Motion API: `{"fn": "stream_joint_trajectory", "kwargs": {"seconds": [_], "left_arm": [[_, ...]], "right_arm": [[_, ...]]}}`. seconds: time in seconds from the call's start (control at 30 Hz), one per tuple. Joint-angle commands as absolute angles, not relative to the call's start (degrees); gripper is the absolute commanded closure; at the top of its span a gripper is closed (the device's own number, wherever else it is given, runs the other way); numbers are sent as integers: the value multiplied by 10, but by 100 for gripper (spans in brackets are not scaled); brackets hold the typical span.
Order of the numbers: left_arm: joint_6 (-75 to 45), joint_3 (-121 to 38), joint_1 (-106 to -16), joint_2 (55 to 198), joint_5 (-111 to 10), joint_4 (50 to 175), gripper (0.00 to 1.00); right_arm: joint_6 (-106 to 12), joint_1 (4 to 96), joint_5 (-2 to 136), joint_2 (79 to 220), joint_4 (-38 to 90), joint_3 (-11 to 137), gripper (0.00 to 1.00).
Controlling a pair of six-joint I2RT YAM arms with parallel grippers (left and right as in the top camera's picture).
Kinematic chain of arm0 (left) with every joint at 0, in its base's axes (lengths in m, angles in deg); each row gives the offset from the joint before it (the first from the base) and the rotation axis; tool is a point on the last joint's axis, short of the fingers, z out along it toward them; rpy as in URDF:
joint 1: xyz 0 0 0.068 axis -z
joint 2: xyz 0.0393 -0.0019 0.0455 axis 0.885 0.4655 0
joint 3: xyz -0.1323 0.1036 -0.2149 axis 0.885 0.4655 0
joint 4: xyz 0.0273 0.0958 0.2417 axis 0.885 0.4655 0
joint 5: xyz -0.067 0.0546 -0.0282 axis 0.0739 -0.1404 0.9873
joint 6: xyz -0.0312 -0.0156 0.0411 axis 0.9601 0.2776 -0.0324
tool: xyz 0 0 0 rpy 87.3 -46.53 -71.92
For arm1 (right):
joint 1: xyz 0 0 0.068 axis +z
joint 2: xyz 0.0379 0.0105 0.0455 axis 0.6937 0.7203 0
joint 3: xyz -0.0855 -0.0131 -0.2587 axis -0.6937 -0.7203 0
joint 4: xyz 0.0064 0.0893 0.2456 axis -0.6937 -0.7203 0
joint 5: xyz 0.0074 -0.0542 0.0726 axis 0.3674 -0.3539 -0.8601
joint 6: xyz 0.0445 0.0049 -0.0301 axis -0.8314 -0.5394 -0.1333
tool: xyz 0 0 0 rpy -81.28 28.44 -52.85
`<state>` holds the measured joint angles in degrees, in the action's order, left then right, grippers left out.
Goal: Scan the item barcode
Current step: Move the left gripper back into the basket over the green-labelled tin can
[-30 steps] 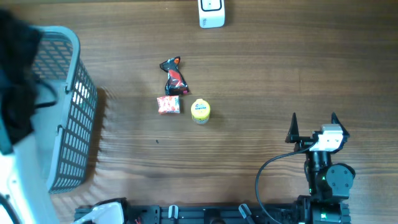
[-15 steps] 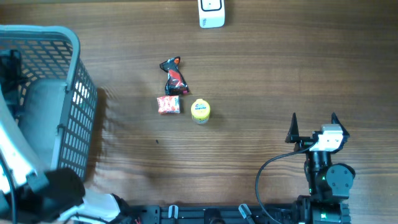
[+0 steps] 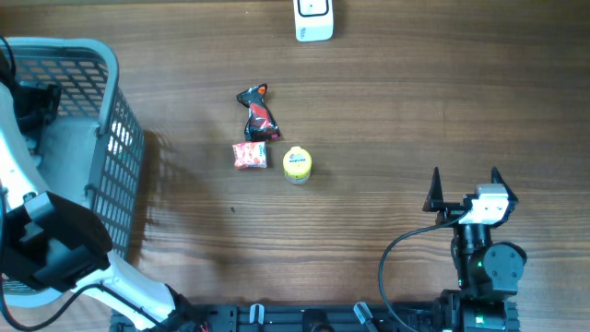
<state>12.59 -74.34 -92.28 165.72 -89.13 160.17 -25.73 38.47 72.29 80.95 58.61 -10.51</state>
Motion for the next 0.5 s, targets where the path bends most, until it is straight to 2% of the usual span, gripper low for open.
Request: {"fn": "stream_joint_trajectory", "kwargs": {"seconds": [0.0, 0.27, 0.47], "left_arm": [[4, -741, -915, 1669, -911, 1613, 0], [-179, -725, -905, 1671, -759, 1561, 0], [-174, -645, -911, 1671, -759, 1490, 0]], "right_arm": [[-266, 383, 716, 811, 587, -106, 0], [-266, 383, 716, 811, 587, -106, 0], [-266, 383, 716, 811, 587, -106, 0]]}}
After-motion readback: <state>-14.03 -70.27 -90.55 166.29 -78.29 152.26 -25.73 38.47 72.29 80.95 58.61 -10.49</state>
